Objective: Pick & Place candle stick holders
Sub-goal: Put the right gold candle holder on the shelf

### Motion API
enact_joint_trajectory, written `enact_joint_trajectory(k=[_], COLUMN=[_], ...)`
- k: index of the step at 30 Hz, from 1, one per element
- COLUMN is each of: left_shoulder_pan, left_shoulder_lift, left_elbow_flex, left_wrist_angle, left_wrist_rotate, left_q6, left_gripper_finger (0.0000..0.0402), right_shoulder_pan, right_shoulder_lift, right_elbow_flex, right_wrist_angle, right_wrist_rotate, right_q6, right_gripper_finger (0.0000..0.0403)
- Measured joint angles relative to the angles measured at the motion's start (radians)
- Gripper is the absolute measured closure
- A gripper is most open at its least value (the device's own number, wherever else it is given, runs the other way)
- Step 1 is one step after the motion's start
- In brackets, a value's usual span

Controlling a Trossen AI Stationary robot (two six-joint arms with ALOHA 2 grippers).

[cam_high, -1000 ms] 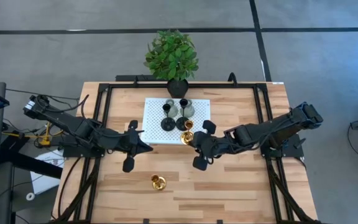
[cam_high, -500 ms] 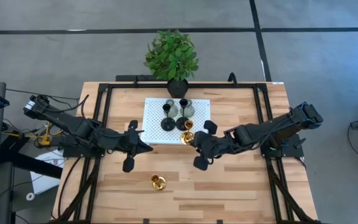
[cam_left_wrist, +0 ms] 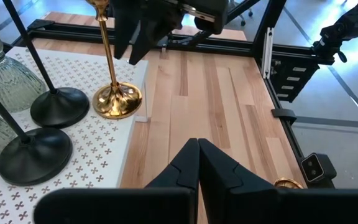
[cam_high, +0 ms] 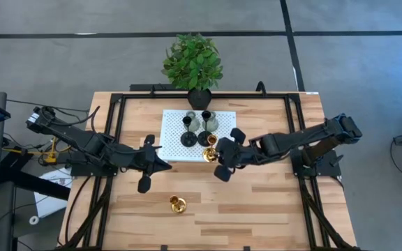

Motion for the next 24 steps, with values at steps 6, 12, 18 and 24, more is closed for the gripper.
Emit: enact_joint_trajectory(k=[6, 12, 18, 24], left_shoulder_pan=[0.0, 0.0, 0.0, 0.0], left_shoulder_lift=[0.0, 0.0, 0.0, 0.0], left_elbow_flex=[0.0, 0.0, 0.0, 0.0], left_wrist_angle=[0.0, 0.0, 0.0, 0.0], left_wrist_rotate=[0.0, 0.0, 0.0, 0.0], left_q6=[0.0, 0.001, 0.0, 0.0], left_gripper_finger=[0.0398, 0.0398, 0.0398, 0.0398], right_shoulder_pan=[-0.008, -0.029, -0.05, -0.06], right_shoulder_lift=[0.0, 0.0, 0.0, 0.0], right_elbow_flex=[0.0, 0.0, 0.0, 0.0], right_wrist_angle=[0.013, 0.076, 0.155, 0.154], right_wrist_rotate=[0.0, -0.006, -0.026, -0.025], right_q6=[-0.009, -0.031, -0.08, -0.088], right_gripper_finger=[0.0245, 0.0202, 0.0223, 0.0322])
